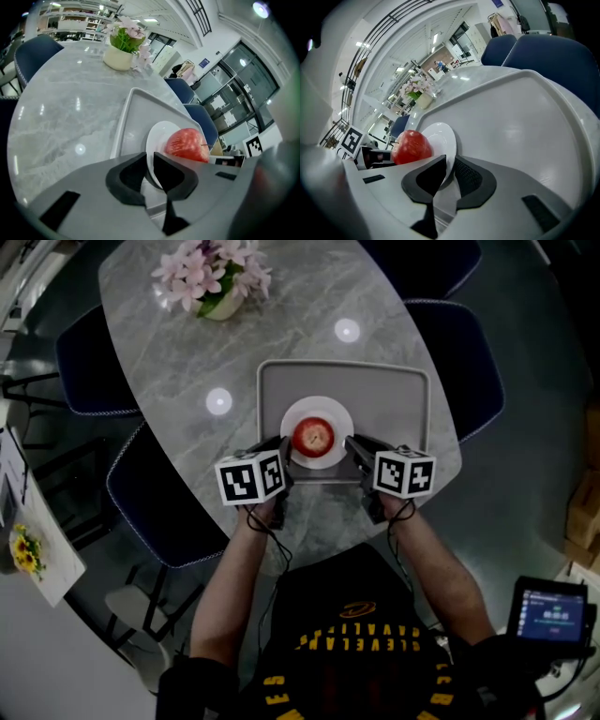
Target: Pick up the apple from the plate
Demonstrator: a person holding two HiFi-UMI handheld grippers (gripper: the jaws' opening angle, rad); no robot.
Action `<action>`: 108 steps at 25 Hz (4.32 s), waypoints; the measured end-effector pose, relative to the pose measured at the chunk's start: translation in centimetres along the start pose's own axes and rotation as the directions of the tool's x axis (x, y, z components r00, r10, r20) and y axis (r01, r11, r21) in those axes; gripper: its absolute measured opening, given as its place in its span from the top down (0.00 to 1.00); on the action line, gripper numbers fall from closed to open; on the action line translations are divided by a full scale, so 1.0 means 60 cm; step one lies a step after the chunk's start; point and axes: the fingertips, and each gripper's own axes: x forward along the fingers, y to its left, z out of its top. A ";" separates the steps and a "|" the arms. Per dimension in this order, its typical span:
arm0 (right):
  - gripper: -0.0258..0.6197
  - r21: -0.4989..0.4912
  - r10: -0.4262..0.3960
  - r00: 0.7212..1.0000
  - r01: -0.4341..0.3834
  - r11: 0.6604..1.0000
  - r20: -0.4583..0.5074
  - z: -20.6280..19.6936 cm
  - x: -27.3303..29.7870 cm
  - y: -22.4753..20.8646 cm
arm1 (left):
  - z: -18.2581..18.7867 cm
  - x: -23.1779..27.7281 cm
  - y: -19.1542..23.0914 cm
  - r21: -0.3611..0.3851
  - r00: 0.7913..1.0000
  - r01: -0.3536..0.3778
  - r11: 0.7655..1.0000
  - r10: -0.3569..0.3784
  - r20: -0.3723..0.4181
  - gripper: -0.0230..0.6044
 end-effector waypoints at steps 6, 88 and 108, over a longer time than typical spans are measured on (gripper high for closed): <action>0.87 0.029 0.000 1.000 0.000 1.000 0.010 0.006 0.004 -0.011 | -0.006 0.009 0.002 -0.124 0.998 0.055 0.991 -0.057 -0.010 0.90; 0.88 -0.104 0.114 0.967 -0.141 0.985 -0.229 -0.308 -0.008 0.091 | -0.367 -0.151 0.100 -0.462 0.998 0.050 0.885 -0.023 0.064 0.91; 0.88 -0.106 0.115 0.966 -0.142 0.984 -0.229 -0.319 -0.002 0.085 | -0.379 -0.141 0.106 -0.452 0.999 0.026 0.892 -0.014 0.030 0.91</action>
